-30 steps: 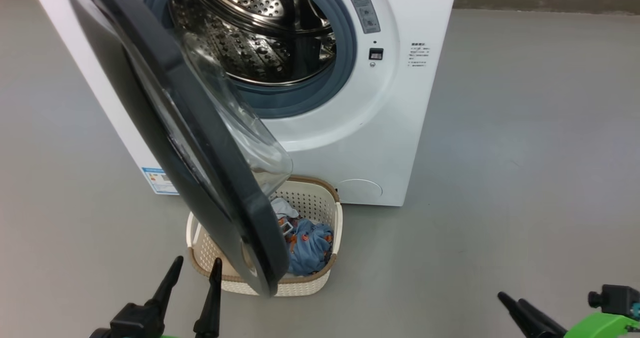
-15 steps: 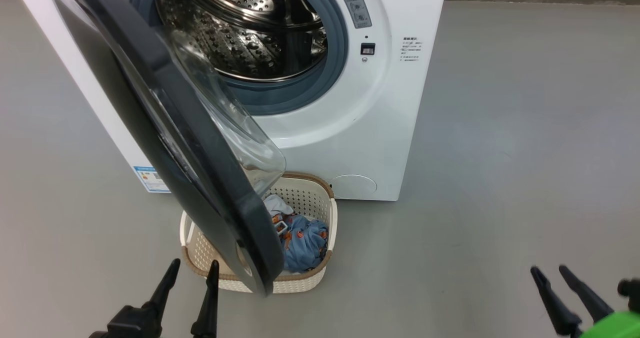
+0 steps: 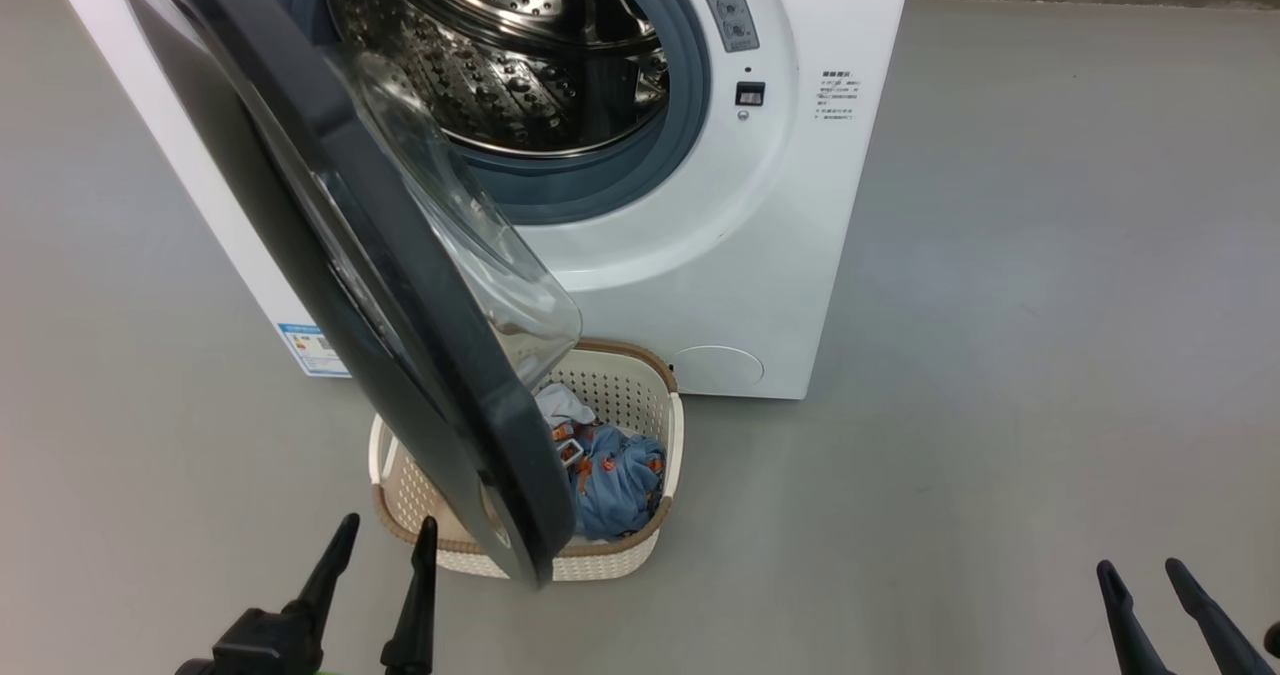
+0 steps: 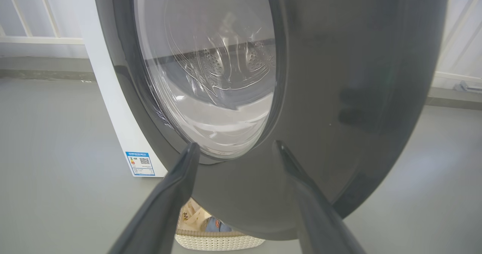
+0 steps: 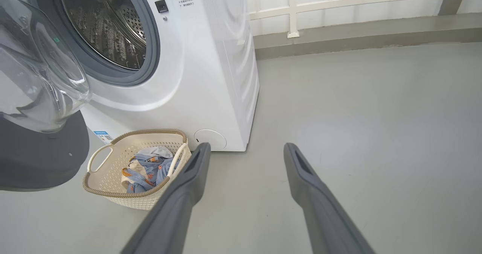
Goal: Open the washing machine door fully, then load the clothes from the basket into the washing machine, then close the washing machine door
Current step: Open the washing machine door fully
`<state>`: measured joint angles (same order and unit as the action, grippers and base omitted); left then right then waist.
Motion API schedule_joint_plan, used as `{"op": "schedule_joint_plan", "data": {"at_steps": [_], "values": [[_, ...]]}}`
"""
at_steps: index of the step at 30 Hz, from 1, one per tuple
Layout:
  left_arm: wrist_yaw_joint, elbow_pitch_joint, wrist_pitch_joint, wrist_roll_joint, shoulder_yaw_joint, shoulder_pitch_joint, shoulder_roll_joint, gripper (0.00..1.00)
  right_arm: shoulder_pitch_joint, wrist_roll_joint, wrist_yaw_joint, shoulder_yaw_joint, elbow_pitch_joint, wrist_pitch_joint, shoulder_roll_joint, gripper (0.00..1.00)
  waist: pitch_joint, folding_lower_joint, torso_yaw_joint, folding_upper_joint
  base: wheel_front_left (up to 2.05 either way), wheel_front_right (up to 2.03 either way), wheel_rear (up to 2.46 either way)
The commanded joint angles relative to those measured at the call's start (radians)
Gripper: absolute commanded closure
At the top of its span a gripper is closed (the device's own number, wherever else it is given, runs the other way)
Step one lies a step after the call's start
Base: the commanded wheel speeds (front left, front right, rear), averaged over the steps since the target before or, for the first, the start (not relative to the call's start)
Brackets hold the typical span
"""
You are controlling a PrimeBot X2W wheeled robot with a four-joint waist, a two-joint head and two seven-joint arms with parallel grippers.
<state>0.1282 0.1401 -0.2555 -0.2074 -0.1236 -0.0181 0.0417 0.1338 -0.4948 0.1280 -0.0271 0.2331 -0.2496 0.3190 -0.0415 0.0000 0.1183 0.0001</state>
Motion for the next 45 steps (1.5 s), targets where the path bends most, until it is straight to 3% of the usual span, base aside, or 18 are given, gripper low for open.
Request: {"op": "schedule_joint_plan", "data": {"at_steps": [1,14,15,16,17,22,30,34,37,43,45], "values": [[0.002,-0.029,-0.006,0.003,0.034,0.035,0.009,0.00,0.004,0.010,0.003,0.009,-0.025,-0.012,0.025,0.00,0.000,0.0000,-0.001,-0.0001,0.00,0.00,0.00],[0.002,-0.008,-0.006,-0.016,0.038,0.043,0.009,0.00,0.040,0.064,0.003,-0.044,-0.011,-0.012,-0.001,0.00,-0.006,0.0000,0.001,-0.0001,0.00,0.00,0.00],[0.002,-0.009,-0.006,-0.021,0.041,0.044,0.009,0.09,0.042,0.066,0.003,-0.045,-0.011,-0.012,-0.003,0.00,-0.004,0.0000,0.001,-0.0001,0.00,0.00,0.00],[0.000,-0.012,-0.006,-0.029,0.045,0.046,0.009,0.59,0.044,0.068,0.003,-0.047,-0.010,-0.012,-0.004,0.00,-0.002,0.0000,0.001,-0.0001,0.00,0.00,0.00],[-0.003,-0.018,-0.006,-0.038,0.052,0.048,0.009,1.00,0.045,0.069,0.003,-0.048,-0.009,-0.012,-0.006,0.00,-0.001,0.0000,0.000,-0.0001,0.00,0.00,0.00],[-0.027,-0.111,-0.006,-0.084,0.101,0.065,0.009,1.00,0.052,0.072,0.003,-0.058,-0.008,-0.012,-0.009,0.00,0.005,0.0000,0.000,-0.0001,0.00,0.00,0.00],[-0.078,-0.413,-0.006,-0.123,0.102,0.101,0.009,1.00,0.054,0.078,0.003,-0.064,-0.020,-0.012,-0.006,0.00,0.005,0.0000,-0.001,-0.0001,0.00,0.00,0.00],[-0.095,-0.547,-0.006,-0.111,0.008,0.115,0.009,1.00,0.051,0.081,0.003,-0.069,-0.025,-0.012,-0.005,0.00,0.002,0.0000,-0.003,-0.0001,0.00,0.00,0.00],[-0.098,-0.575,-0.006,-0.086,-0.096,0.116,0.009,1.00,0.052,0.080,0.003,-0.067,-0.024,-0.012,-0.004,0.00,-0.001,0.0000,-0.004,-0.0001,0.00,0.00,0.00],[-0.101,-0.535,-0.006,-0.081,-0.250,0.123,0.009,1.00,0.051,0.078,0.003,-0.064,-0.022,-0.012,-0.003,0.00,-0.004,0.0000,-0.006,-0.0001,0.00,0.00,0.00],[-0.089,-0.466,-0.006,-0.098,-0.328,0.120,0.009,1.00,0.048,0.082,0.003,-0.065,-0.025,-0.012,-0.004,0.00,-0.005,0.0000,-0.009,-0.0001,0.00,0.00,0.00]]}}
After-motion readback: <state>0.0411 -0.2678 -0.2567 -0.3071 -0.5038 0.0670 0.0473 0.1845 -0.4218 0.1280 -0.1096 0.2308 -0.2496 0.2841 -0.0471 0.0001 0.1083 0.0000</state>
